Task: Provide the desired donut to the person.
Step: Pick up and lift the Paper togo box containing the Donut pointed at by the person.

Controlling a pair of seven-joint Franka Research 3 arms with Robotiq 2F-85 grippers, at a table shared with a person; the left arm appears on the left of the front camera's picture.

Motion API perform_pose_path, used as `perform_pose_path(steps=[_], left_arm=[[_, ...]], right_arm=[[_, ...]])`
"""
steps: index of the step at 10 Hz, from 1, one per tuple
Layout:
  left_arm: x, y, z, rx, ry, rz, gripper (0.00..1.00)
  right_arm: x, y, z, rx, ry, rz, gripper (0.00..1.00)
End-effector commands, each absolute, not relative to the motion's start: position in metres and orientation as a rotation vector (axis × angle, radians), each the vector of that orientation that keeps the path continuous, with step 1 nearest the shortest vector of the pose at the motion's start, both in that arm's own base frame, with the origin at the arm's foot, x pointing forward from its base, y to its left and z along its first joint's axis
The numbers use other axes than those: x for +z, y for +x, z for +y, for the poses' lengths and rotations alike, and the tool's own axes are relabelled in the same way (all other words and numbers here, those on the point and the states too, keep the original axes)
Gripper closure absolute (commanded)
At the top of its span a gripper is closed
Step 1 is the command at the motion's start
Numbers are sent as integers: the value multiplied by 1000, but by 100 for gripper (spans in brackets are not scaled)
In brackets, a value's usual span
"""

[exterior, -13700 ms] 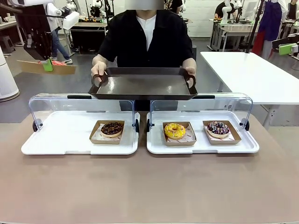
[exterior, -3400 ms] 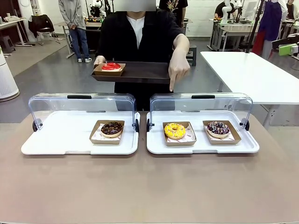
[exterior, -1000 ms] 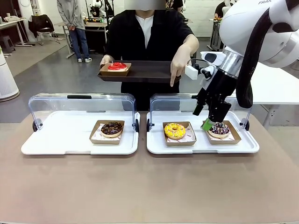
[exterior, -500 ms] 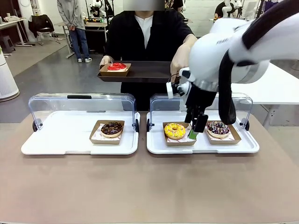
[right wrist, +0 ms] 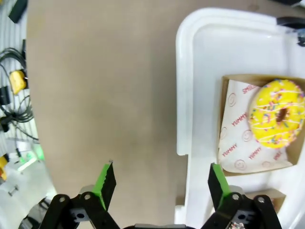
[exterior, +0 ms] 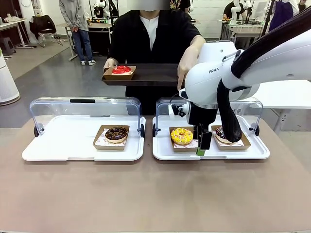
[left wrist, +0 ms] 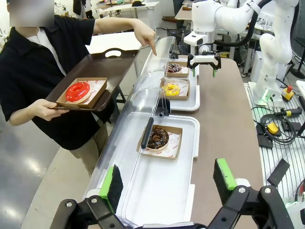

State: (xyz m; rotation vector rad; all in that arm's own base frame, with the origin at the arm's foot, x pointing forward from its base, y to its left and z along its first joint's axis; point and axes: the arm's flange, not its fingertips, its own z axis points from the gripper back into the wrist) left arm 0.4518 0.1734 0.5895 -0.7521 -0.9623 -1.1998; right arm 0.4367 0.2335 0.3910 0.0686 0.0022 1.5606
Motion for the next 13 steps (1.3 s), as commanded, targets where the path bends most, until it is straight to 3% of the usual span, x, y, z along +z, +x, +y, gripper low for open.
perform_pose_path(steps=[1,4,13], left_arm=[[591,451,173,-1193,-757,-966,0],[591,451,173,-1193,-757,-966,0],[591,451,173,-1193,-757,-966,0]], right_arm=[[380,451,226,1585,29,-58,0],[365,471,216,1630,5,-130,0],[360,479,217,1596,21,-110,0]])
